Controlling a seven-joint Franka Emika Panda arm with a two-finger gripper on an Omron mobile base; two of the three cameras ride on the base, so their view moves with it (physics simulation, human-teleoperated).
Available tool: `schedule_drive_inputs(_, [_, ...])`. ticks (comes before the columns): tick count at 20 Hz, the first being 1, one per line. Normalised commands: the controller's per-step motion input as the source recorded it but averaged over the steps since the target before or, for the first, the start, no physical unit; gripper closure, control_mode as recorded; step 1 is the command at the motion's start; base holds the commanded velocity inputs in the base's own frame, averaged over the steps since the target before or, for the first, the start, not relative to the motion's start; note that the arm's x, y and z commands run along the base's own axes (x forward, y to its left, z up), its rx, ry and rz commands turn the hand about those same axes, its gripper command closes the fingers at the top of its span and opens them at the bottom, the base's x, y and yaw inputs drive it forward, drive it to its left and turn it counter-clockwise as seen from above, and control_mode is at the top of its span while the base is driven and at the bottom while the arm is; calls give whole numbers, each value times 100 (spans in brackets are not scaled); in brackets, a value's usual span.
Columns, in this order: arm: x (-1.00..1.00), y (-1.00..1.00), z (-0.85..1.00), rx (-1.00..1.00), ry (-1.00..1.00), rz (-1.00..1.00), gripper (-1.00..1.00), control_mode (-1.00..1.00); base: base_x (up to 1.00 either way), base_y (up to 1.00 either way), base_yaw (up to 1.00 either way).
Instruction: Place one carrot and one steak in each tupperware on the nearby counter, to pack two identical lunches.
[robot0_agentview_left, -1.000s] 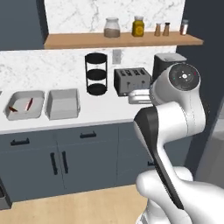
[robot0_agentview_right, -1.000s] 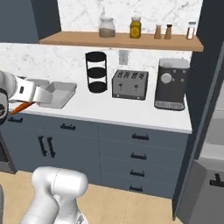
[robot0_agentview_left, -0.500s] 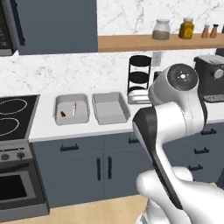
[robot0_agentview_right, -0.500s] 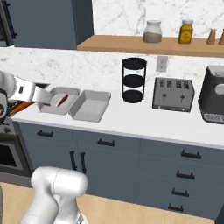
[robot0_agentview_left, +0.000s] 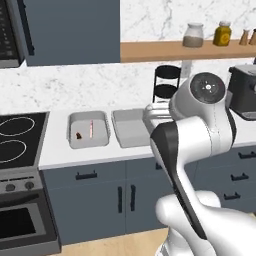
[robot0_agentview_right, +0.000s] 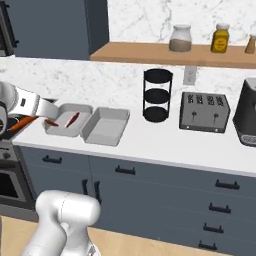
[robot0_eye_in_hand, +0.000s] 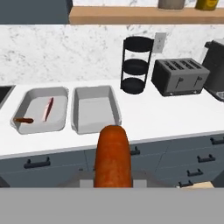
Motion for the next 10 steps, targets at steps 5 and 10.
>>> schedule_drive_inputs(5, [0, 0, 0, 0, 0, 0, 100, 100, 22, 61, 0])
schedule_drive_inputs(10, [0, 0, 0, 0, 0, 0, 100, 100, 60, 21, -2])
